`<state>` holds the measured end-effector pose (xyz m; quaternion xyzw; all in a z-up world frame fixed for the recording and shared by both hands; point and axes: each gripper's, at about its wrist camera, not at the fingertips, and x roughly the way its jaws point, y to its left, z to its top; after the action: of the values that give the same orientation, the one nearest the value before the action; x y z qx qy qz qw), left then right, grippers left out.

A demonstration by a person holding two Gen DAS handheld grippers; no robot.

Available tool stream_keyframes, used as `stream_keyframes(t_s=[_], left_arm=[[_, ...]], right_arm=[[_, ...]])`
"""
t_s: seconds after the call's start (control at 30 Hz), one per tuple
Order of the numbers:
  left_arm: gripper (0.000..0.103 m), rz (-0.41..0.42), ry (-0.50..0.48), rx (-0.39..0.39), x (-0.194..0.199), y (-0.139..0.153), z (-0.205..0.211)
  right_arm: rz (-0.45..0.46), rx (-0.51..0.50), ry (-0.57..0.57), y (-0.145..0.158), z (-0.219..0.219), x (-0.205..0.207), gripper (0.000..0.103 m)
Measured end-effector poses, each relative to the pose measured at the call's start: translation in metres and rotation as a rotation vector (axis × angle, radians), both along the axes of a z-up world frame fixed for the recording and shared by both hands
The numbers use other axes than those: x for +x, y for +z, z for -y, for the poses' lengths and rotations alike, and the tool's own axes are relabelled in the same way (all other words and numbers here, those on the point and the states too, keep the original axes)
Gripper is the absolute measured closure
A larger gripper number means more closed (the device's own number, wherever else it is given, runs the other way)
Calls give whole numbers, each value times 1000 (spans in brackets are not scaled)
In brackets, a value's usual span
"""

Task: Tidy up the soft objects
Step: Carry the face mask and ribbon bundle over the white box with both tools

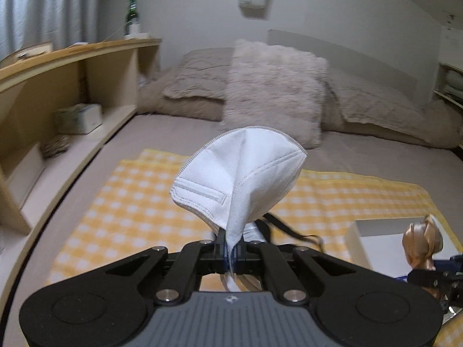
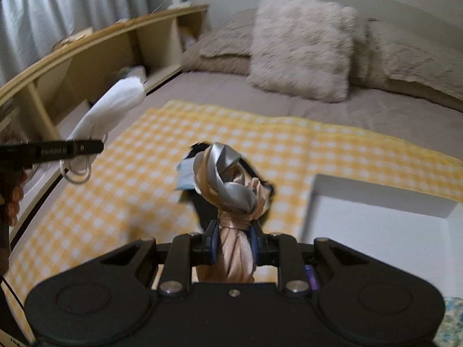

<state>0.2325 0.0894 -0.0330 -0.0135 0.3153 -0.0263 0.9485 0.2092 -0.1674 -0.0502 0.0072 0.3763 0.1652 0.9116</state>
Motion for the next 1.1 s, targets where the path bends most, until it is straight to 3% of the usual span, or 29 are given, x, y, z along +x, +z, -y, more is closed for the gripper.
stream_keyframes(t_s=[0.4, 0.6, 0.7, 0.9, 1.1], left_arm=[[100, 5, -181, 5, 26, -5, 99], [100, -3, -301, 46, 36, -20, 154], [100, -1, -385, 84, 39, -31, 183], [99, 11, -581, 240, 49, -61, 246], [91, -34, -671, 316, 59, -95, 283]], right_arm=[[51, 31, -251, 14, 115, -2, 80], [44, 30, -355, 8, 160, -4, 80], [35, 25, -392, 3, 178, -4, 80], [14, 13, -453, -9, 204, -1, 80], [-4, 8, -514, -20, 226, 7, 80]])
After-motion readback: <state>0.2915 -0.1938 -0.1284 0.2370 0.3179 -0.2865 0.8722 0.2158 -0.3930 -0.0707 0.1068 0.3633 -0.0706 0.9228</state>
